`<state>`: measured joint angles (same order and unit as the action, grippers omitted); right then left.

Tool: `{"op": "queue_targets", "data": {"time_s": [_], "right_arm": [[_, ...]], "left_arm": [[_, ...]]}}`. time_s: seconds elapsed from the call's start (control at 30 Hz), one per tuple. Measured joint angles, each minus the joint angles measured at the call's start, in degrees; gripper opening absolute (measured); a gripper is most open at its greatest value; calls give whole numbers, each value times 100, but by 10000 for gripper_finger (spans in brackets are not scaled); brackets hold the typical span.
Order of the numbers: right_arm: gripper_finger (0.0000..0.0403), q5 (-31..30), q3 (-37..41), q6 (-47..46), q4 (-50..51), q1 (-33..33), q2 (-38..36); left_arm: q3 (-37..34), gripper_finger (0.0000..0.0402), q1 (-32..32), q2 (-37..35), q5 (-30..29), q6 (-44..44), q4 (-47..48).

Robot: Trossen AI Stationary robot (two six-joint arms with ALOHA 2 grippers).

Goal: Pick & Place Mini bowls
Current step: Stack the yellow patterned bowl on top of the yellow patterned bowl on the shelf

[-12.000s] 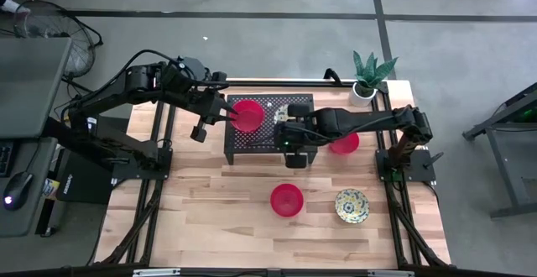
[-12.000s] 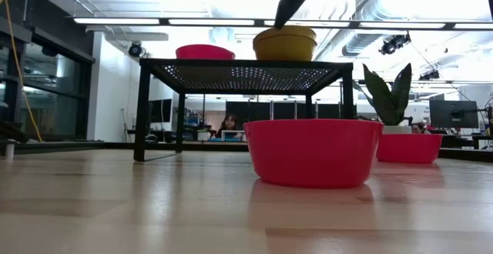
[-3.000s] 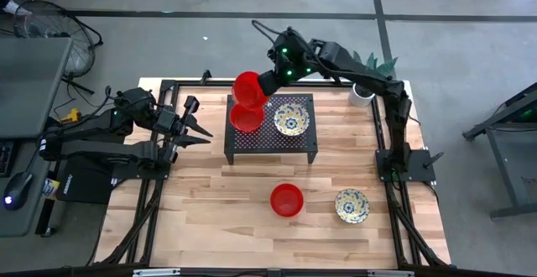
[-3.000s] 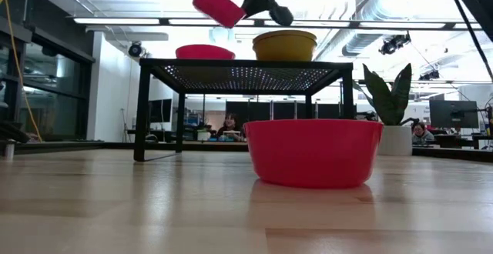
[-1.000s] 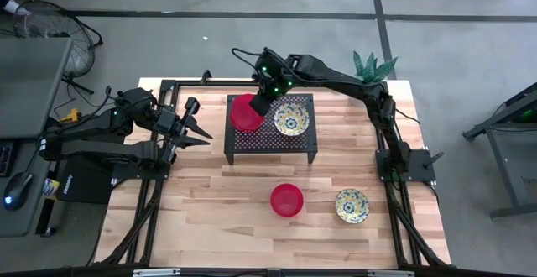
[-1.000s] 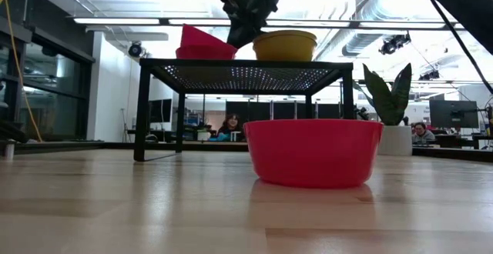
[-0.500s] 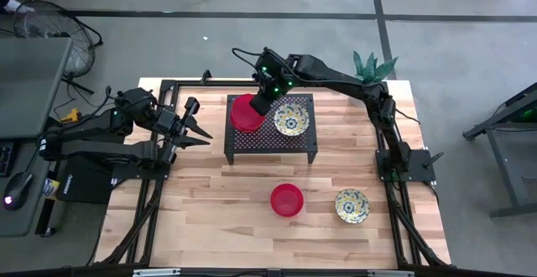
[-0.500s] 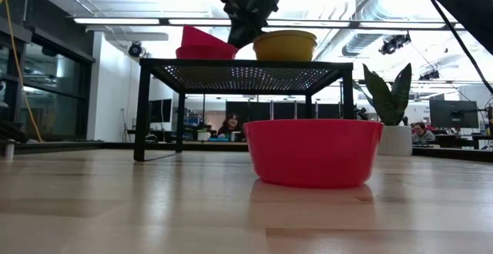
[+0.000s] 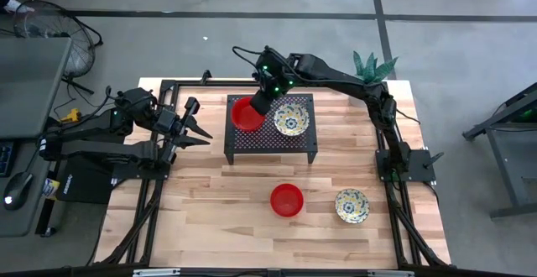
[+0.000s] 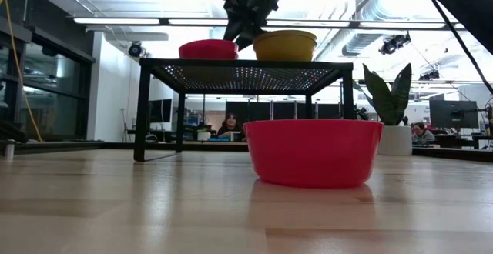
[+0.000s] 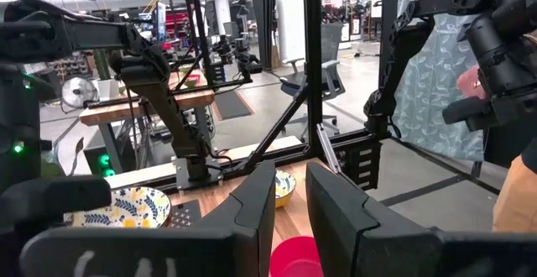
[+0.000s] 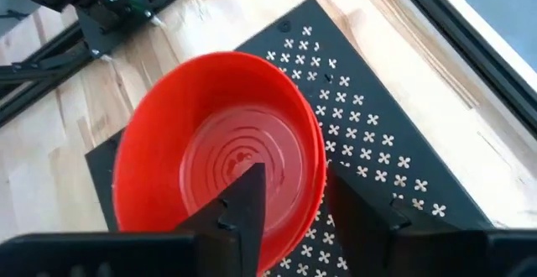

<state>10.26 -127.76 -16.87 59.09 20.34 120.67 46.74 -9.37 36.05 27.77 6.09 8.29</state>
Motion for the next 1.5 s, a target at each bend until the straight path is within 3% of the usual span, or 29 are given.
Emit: {"op": "queue_targets", "data": {"time_s": [0.47,0.67,0.87,1.1,1.3,1.5], "right_arm": [[124,21,-7,490,96,-19,-939],[78,-533,-7,666,494,-428,-1246],[12,-1122,-7,644,1606,-783,-1542],[5,-2044,-1,-270,3116,-1258,-1911],[1,-2193,305,-1133,3068,-1714,-2423],[1,-2391,1358,-2221,3090,-2175,-3167]], "left_arm": [[0,65,2,2,-46,-38,-80],[0,65,2,2,-48,-40,-77],[0,65,0,2,-44,-40,-64],[0,65,0,2,-41,-7,49],[0,65,2,2,-24,103,222],[0,65,2,2,58,226,262]]}}
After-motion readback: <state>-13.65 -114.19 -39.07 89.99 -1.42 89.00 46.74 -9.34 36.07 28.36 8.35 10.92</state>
